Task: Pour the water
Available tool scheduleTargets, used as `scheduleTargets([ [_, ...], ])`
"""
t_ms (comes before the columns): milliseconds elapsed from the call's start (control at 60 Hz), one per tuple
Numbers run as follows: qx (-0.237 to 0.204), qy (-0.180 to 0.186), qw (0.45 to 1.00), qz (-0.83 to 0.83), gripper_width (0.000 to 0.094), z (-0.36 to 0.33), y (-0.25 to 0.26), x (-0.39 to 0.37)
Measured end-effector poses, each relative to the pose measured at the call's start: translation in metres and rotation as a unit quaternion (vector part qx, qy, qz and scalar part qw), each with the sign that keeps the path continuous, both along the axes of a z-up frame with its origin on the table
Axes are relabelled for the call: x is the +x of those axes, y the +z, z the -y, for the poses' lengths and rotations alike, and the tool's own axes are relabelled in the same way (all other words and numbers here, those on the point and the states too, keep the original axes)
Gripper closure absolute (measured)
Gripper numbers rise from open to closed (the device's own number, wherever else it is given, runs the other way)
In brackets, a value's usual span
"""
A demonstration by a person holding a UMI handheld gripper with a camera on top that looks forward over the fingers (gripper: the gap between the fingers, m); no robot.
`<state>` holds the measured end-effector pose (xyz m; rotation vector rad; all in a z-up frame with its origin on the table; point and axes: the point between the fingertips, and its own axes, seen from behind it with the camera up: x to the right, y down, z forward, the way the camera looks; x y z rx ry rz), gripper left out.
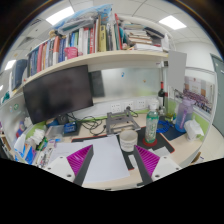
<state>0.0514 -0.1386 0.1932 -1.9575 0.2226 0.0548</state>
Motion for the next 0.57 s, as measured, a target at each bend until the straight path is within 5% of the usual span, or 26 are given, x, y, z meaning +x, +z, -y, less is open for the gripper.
scheduleTargets([
  [233,0.030,0.027,0.999,0.024,0.0097,0.019,0.046,-0.054],
  [567,0.014,0.024,0.999,0.037,0.0100,0.030,0.044,-0.069],
])
